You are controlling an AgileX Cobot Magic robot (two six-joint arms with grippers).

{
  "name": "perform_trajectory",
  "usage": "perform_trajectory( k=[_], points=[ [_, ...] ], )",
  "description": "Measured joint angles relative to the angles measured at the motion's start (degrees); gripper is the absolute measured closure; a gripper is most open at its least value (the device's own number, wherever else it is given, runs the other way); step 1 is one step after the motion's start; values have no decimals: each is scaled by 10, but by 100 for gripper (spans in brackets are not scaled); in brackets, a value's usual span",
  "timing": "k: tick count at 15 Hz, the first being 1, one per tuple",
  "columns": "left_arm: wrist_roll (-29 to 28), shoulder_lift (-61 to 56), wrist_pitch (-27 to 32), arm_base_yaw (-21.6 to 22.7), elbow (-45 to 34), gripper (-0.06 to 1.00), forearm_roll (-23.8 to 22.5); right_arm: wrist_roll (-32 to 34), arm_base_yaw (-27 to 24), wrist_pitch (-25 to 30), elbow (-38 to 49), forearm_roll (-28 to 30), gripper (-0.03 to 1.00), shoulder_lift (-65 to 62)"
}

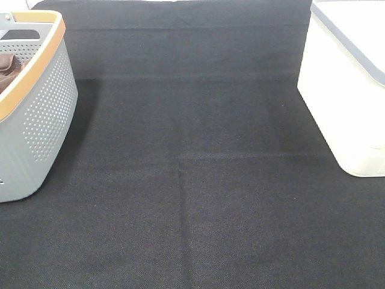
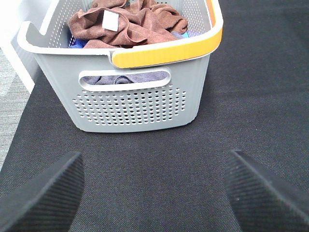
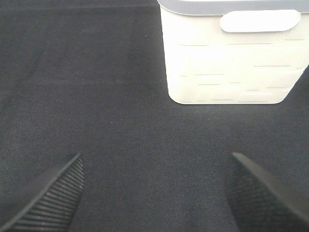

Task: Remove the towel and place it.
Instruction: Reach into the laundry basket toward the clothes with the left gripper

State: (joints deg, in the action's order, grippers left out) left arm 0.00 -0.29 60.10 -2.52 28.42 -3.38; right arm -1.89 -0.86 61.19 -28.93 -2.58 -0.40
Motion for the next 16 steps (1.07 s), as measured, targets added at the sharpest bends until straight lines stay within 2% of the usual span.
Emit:
perform_trajectory(
  k=[2, 5, 8, 11, 12, 13, 16],
  points=[
    [0, 0, 0, 0, 0, 21, -2, 0, 0, 0, 0, 0, 21, 0],
    [0, 5, -2, 0, 0, 29, -44, 0, 0, 0, 0, 0, 21, 0],
    [-21, 46, -23, 0, 8, 30, -66, 0, 0, 0, 0, 0, 21, 0],
    [-76, 159, -95, 0, 44, 30, -105, 0, 0, 0, 0, 0, 21, 0],
    [-107, 196, -112, 0, 56, 30, -116, 0, 0, 0, 0, 0, 21, 0],
    [-163, 260, -138, 0, 83, 30, -133, 0, 0, 0, 0, 0, 21, 0],
    [-222, 378, -163, 0, 154, 30, -160, 0, 0, 0, 0, 0, 21, 0]
  ],
)
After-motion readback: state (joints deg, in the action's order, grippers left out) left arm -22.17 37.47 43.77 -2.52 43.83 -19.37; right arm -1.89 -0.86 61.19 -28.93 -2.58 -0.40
